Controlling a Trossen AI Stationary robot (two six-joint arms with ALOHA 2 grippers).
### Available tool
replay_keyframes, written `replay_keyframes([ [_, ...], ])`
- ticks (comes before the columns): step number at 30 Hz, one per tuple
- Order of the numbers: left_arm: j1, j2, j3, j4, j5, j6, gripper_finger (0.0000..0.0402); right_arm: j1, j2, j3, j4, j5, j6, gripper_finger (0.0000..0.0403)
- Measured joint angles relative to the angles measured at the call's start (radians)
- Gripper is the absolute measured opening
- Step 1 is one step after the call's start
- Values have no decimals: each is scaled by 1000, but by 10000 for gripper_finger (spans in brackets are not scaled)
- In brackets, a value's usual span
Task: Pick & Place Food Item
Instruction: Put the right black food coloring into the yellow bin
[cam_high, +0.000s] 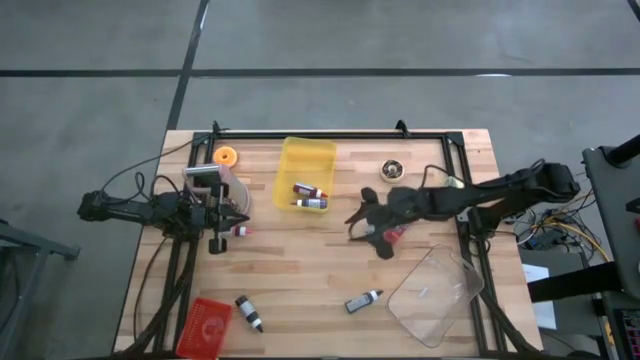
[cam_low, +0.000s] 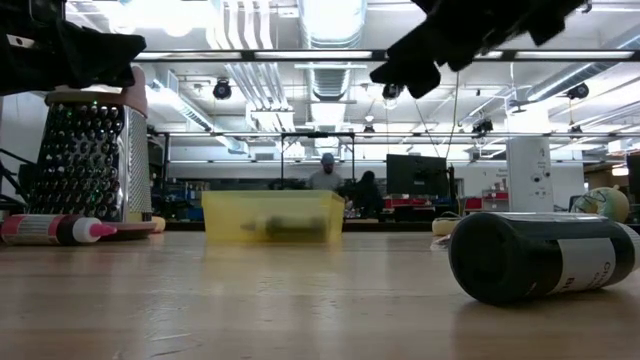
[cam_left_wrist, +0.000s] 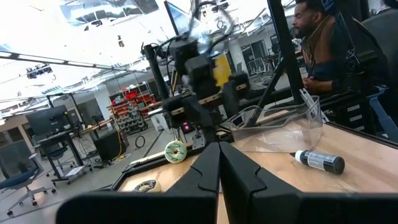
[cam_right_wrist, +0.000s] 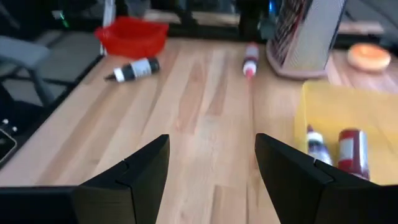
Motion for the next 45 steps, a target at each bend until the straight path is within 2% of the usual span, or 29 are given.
replay_keyframes([
  [4, 0, 1, 0, 0, 0, 0, 13, 62, 65, 131, -255, 67, 105, 231],
  [9, 0, 5, 0, -2, 0, 0, 13, 94, 149, 260, -515, 65, 327, 231],
  [16, 0, 7, 0, -1, 0, 0, 13, 197, 237, 370, -566, 69, 391, 231],
  [22, 0, 7, 0, -1, 0, 0, 13, 283, 295, 434, -690, 168, 370, 231],
  [27, 0, 7, 0, -2, 0, 0, 13, 354, 340, 430, -709, 169, 380, 231],
  [34, 0, 8, 0, -5, 0, 0, 13, 436, 397, 439, -702, 166, 534, 231],
  [45, 0, 14, 0, -11, 0, 0, 13, 488, 406, 423, -742, 168, 552, 231],
])
